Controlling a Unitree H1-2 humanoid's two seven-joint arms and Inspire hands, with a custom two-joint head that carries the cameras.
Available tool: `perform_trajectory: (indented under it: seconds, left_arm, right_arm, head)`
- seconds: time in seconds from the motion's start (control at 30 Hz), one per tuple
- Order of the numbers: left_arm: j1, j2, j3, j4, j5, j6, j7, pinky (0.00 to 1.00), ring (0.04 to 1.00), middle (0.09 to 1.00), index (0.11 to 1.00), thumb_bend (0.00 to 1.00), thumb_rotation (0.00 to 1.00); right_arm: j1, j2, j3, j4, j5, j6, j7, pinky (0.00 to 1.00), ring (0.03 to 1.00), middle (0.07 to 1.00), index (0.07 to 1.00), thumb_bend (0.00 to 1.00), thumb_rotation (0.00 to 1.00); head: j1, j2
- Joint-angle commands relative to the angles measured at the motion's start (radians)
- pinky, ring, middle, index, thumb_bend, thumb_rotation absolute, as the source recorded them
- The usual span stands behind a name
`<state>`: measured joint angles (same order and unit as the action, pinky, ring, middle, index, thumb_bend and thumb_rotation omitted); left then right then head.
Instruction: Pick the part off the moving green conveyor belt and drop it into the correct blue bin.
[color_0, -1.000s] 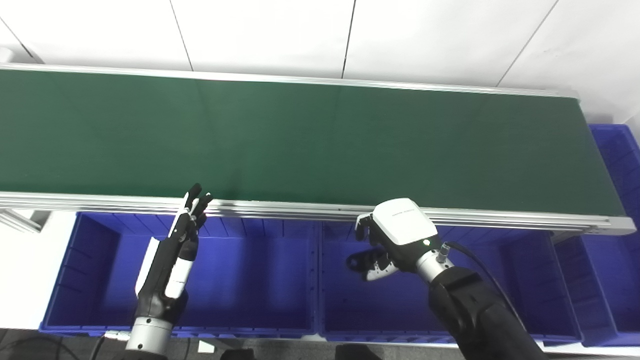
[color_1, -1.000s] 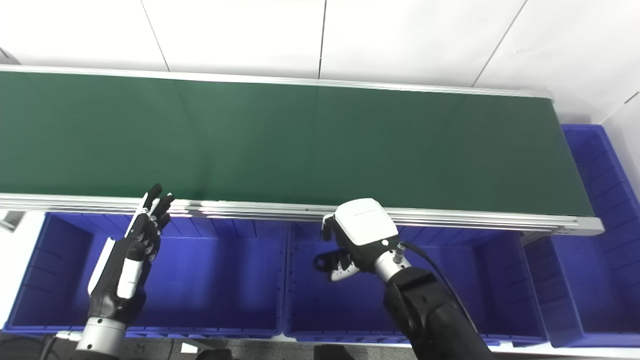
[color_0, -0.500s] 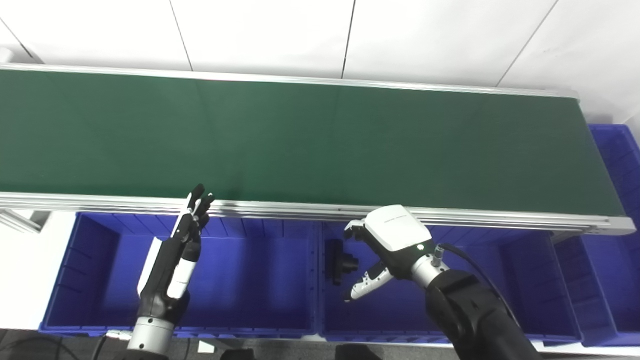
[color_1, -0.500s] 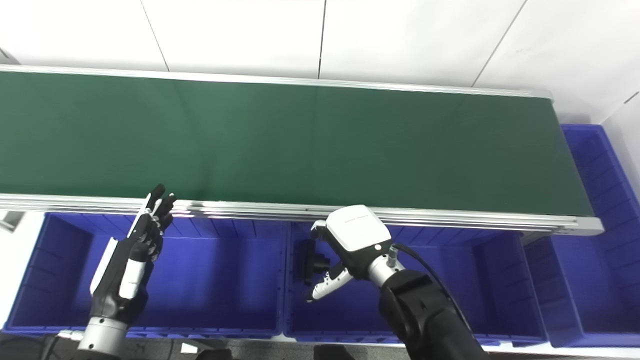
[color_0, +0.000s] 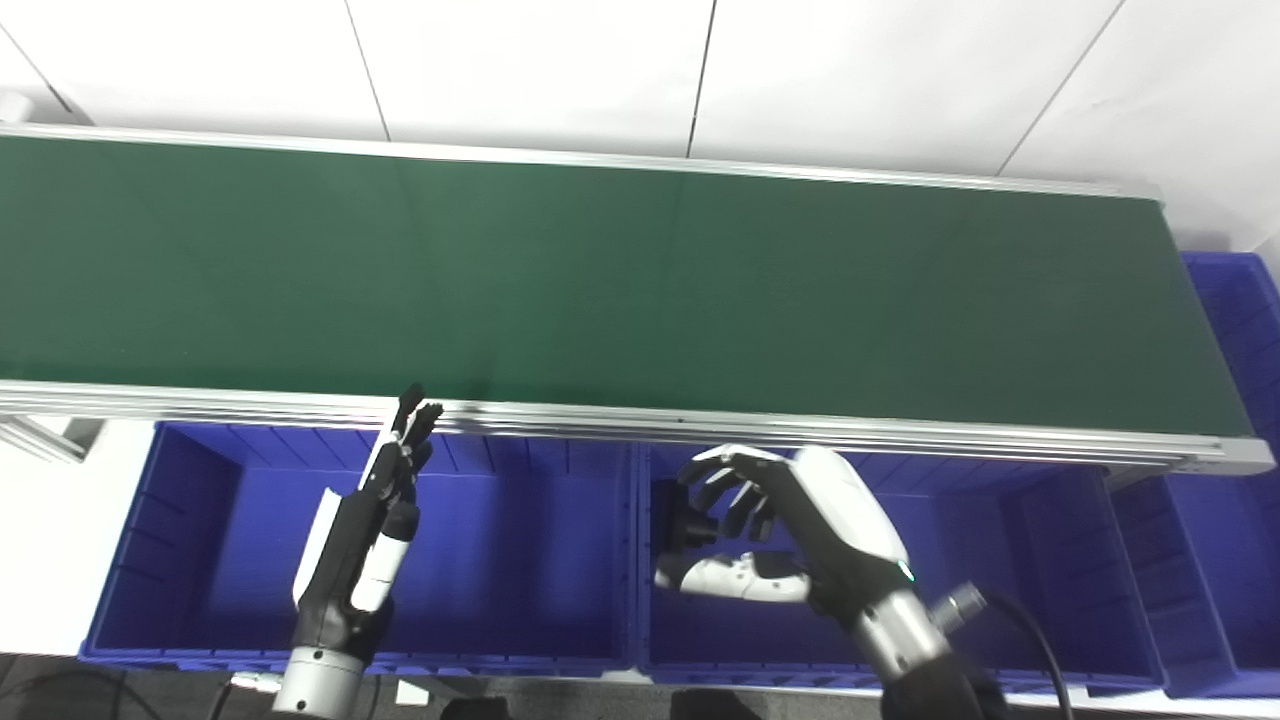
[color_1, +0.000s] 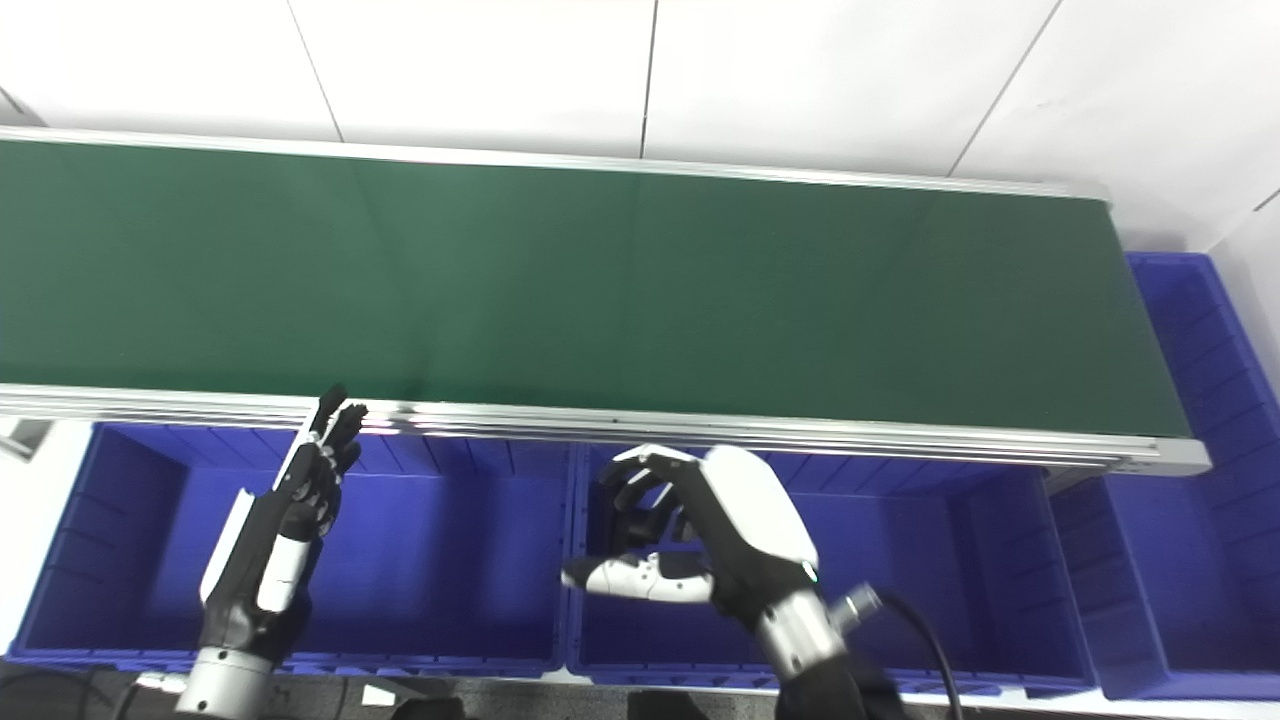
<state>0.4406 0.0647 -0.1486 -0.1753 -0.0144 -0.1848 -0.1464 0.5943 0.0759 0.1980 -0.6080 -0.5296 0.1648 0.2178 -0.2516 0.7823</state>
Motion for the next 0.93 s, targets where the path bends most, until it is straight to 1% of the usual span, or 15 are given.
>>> perform_trajectory:
  seconds: [0.0,0.03,0.07,0.1,0.2,0.23,0.27,0.3,0.33,0.37,0.47,0.5,0.63,0.73,0.9]
  left_arm:
    - [0.0,-0.002,-0.005,-0.014,0.018,-0.06,0.008,1.0,1.0,0.964,1.0,0.81,0.96]
    - [0.001,-0.003,-0.005,-0.008,0.02,-0.065,0.008,1.0,1.0,0.962,1.0,0.81,0.96]
    - [0.001,-0.004,-0.003,-0.003,0.021,-0.071,0.008,1.0,1.0,0.962,1.0,0.81,0.97]
    - [0.002,-0.004,-0.003,0.004,0.02,-0.077,0.007,1.0,1.0,0.962,1.0,0.81,0.97]
    - [0.004,-0.003,-0.002,0.019,0.014,-0.092,0.002,1.0,1.0,0.966,1.0,0.83,0.96]
    - [0.006,-0.003,-0.002,0.024,0.012,-0.098,0.001,1.0,1.0,0.966,1.0,0.83,0.96]
    - [0.008,-0.003,-0.002,0.027,0.011,-0.102,0.0,1.0,1.0,0.964,1.0,0.84,0.96]
    - [0.01,-0.002,0.0,0.035,0.008,-0.11,-0.001,1.0,1.0,0.963,1.0,0.85,0.95]
    - [0.012,-0.002,0.001,0.041,0.007,-0.116,-0.001,1.0,1.0,0.963,1.0,0.85,0.95]
    - [0.014,0.0,0.002,0.047,0.004,-0.12,-0.003,1.0,1.0,0.963,1.0,0.85,0.95]
    - [0.016,0.006,0.003,0.065,0.002,-0.138,-0.007,1.0,1.0,0.962,1.0,0.87,0.94]
    - [0.017,0.008,0.003,0.073,0.0,-0.148,-0.008,1.0,1.0,0.961,1.0,0.87,0.94]
    - [0.021,0.011,0.003,0.086,-0.015,-0.157,-0.015,1.0,1.0,0.962,1.0,0.86,0.93]
    - [0.021,0.01,0.005,0.096,-0.016,-0.164,-0.016,1.0,1.0,0.962,1.0,0.86,0.93]
    - [0.018,-0.002,0.01,0.113,-0.007,-0.2,-0.003,1.0,1.0,0.969,1.0,0.85,0.92]
  right_arm:
    - [0.056,0.07,-0.043,0.104,0.182,-0.274,-0.191,0.48,0.58,0.654,0.675,0.58,0.61]
    - [0.064,0.086,-0.062,0.174,0.219,-0.385,-0.25,0.52,0.602,0.669,0.683,0.53,0.67]
    - [0.055,0.094,-0.083,0.242,0.252,-0.477,-0.292,0.56,0.633,0.691,0.694,0.49,0.68]
    - [0.037,0.093,-0.101,0.298,0.266,-0.533,-0.314,0.61,0.673,0.722,0.718,0.45,0.69]
    - [-0.013,0.08,-0.135,0.406,0.268,-0.612,-0.354,0.75,0.786,0.825,0.83,0.43,0.84]
    - [-0.021,0.08,-0.136,0.433,0.251,-0.624,-0.374,0.76,0.794,0.833,0.839,0.43,0.85]
    - [-0.026,0.079,-0.133,0.449,0.239,-0.63,-0.392,0.78,0.821,0.865,0.854,0.45,0.91]
    - [-0.029,0.077,-0.126,0.468,0.228,-0.633,-0.409,0.8,0.846,0.888,0.864,0.46,0.93]
    - [-0.032,0.074,-0.118,0.481,0.22,-0.634,-0.424,0.81,0.865,0.904,0.87,0.46,0.95]
    - [-0.036,0.066,-0.104,0.496,0.214,-0.634,-0.446,0.82,0.868,0.906,0.87,0.46,0.95]
    - [-0.045,0.04,-0.059,0.526,0.196,-0.635,-0.514,0.86,0.92,0.955,0.896,0.47,0.95]
    - [-0.047,0.032,-0.046,0.534,0.187,-0.635,-0.538,0.86,0.929,0.964,0.9,0.47,0.94]
    - [-0.058,0.004,-0.011,0.568,0.09,-0.634,-0.651,0.99,0.997,0.999,0.933,0.5,1.0]
    - [-0.066,-0.02,0.021,0.588,0.089,-0.634,-0.699,1.0,1.0,1.0,0.949,0.51,1.0]
    - [-0.084,-0.058,0.065,0.618,0.146,-0.634,-0.729,0.99,0.997,1.0,0.982,0.61,1.0]
  head:
    - [0.004,-0.005]
    - [0.008,-0.019]
    - [0.008,-0.019]
    - [0.009,-0.034]
    - [0.011,-0.052]
    - [0.014,-0.067]
    - [0.014,-0.067]
    - [0.017,-0.09]
    - [0.017,-0.09]
    - [0.016,-0.113]
    - [0.014,-0.131]
    - [0.014,-0.148]
    - [0.012,-0.177]
    - [0.011,-0.195]
    - [0.009,-0.206]
